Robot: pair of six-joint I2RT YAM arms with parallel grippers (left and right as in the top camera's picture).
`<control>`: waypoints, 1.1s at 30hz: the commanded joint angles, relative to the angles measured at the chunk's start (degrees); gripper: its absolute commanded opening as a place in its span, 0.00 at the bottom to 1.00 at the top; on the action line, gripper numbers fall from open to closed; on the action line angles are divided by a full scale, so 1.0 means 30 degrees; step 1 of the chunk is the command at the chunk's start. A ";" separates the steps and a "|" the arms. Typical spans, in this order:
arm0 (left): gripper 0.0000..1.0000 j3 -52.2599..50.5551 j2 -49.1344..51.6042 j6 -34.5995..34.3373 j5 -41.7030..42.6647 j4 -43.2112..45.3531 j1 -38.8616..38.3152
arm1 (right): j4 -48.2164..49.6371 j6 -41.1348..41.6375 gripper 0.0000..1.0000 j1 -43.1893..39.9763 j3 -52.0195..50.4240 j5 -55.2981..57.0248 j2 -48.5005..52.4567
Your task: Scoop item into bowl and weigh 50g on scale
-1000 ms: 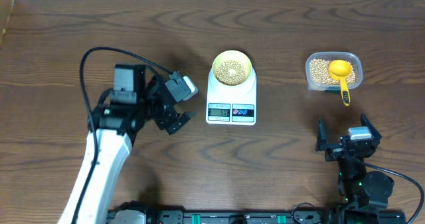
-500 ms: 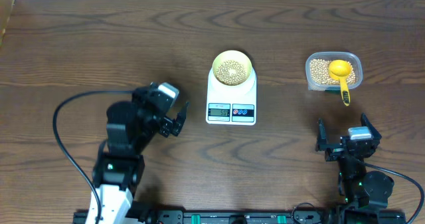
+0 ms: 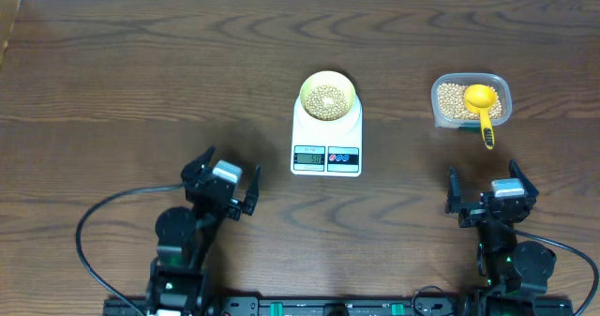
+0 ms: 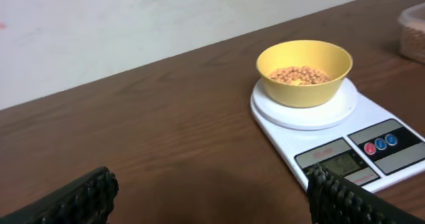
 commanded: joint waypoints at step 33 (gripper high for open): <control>0.93 -0.1304 -0.9486 -0.4000 -0.4452 -0.7213 0.2259 | -0.0095 0.0204 0.99 0.0131 -0.0029 0.0146 -0.0066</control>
